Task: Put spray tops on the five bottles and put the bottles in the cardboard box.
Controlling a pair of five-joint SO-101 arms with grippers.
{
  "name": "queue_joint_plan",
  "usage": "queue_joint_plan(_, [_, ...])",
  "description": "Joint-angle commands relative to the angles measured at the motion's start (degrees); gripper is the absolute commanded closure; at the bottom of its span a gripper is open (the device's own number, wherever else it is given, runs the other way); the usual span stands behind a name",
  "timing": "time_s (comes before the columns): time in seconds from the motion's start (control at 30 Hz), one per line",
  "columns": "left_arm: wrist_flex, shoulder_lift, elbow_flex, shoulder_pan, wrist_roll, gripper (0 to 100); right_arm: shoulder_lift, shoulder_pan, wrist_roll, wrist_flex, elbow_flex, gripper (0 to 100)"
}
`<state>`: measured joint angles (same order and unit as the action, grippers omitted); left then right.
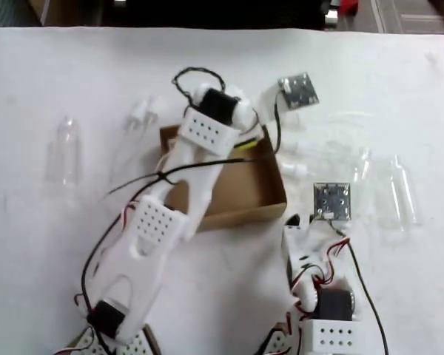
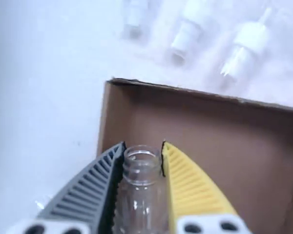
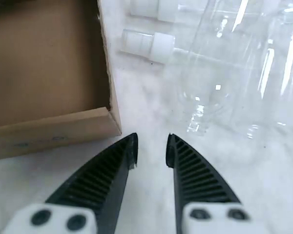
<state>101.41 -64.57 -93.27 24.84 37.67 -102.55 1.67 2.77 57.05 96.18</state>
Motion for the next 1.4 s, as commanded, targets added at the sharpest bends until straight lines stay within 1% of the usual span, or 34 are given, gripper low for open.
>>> queue_joint_plan(0.0, [0.53, 8.66, -2.37, 0.48, -4.31, 94, -0.57, 0.40, 0.62, -0.48, 0.62, 90.7])
queue_joint_plan(0.17, [0.53, 14.46, -2.37, 0.22, -9.67, 94, -0.57, 0.40, 0.62, -0.48, 0.62, 90.7])
queue_joint_plan(0.4, [0.97, 24.31, -2.20, -1.10, -19.25, 94, -0.57, 0.40, 0.62, -0.40, 0.62, 90.7])
queue_joint_plan(0.6, [1.23, 32.22, -2.11, -2.51, -22.68, 94, -0.57, 0.40, 0.62, -0.40, 0.62, 90.7])
queue_joint_plan(0.83, [1.32, 41.89, -2.11, -2.68, -29.80, 94, -0.57, 0.31, 0.62, -0.31, 0.62, 90.7])
queue_joint_plan(0.93, [1.32, 45.32, -1.23, -2.33, -30.07, 94, -0.57, 0.31, 0.62, -0.22, 0.62, 90.7])
queue_joint_plan(1.0, [1.32, 48.31, 2.46, -2.33, -30.15, 94, -0.57, 0.31, 0.62, -0.22, 0.62, 90.7])
queue_joint_plan(1.23, [0.62, 67.21, 27.96, -2.24, -30.24, 94, -0.57, 0.31, 0.62, -0.22, 0.62, 90.7])
queue_joint_plan(1.37, [-4.22, 75.38, 39.47, -3.65, -30.24, 94, -0.57, 0.31, 0.62, -0.22, 0.62, 90.7])
